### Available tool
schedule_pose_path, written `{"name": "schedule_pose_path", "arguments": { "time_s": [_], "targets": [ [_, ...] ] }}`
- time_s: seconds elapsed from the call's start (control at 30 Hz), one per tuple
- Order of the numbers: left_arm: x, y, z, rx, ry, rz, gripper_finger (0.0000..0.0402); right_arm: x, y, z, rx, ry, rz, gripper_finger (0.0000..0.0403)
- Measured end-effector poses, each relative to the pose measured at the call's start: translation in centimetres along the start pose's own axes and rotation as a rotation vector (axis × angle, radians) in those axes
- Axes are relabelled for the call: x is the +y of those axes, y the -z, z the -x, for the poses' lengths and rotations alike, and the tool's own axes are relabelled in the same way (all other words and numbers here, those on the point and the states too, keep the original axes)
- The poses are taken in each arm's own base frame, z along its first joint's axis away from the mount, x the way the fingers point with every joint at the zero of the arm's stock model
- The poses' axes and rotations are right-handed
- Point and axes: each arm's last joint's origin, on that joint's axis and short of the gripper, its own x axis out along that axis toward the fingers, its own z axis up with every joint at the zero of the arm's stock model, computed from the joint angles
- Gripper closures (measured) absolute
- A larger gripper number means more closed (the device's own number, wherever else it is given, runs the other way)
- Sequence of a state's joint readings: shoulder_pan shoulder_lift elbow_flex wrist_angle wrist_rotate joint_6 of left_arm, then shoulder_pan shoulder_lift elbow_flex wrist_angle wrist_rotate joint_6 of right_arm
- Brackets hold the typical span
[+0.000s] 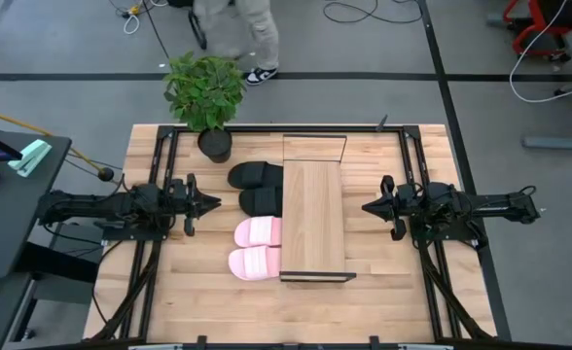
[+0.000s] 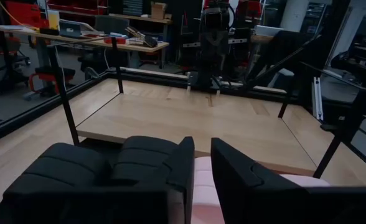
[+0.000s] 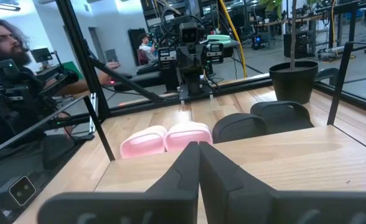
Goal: Pick and place slides into the shelf
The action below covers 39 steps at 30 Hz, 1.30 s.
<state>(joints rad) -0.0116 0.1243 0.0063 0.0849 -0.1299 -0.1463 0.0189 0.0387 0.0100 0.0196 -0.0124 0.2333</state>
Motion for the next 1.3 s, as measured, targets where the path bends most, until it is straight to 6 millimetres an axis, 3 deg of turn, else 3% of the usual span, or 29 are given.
{"name": "schedule_pose_path", "arguments": {
  "time_s": [1.3],
  "targets": [
    [0.0,0.0,0.0,0.0,0.0,0.0,0.0345,0.0,0.01,0.0,0.0,0.0,0.0,0.0389]
  ]
}}
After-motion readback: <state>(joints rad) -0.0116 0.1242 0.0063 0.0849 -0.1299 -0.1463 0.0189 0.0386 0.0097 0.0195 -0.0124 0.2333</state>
